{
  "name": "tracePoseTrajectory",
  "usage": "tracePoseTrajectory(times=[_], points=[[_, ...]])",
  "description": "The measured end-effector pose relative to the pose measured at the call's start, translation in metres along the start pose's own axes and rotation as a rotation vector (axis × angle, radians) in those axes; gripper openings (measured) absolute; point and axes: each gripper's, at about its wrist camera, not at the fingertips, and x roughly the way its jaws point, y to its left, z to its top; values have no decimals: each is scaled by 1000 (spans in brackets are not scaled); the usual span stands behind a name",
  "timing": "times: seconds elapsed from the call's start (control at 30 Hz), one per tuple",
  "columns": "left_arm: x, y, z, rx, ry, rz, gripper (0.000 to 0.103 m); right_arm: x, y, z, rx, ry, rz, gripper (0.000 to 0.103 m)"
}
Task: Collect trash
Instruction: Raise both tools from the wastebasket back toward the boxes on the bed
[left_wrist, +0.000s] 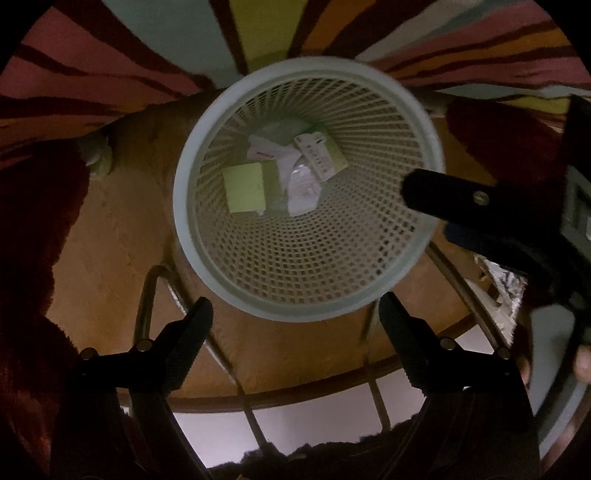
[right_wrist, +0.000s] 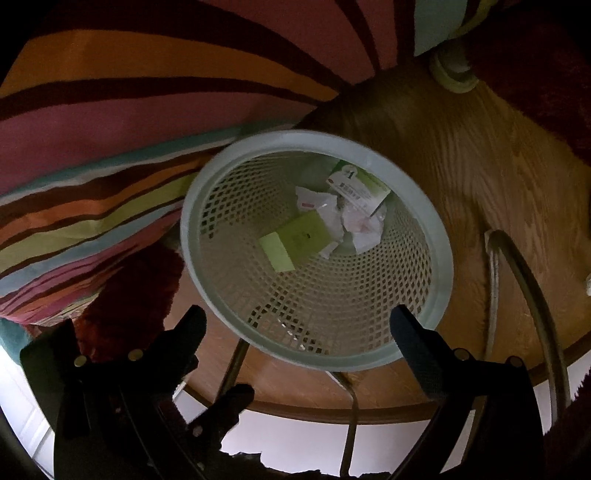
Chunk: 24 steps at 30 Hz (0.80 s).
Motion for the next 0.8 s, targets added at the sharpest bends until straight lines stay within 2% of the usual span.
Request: tracePoseTrajectory(times=[0.27,0.4,0.53,0.8], points=[[-30,9,-14,-39,-93,-93,89,-23,20,-21,-84,-31,73,95],[-43,8,-23,-27,-124,-118,89,-39,31,-31,-161,-73,71,95],[-51,10,-32,-33,-147,-118,89,-54,40,-41,-231,-116,51,95],[-82,5,-50,11,-255,-104,89,-82,47,-59,-341,-207,21,95]])
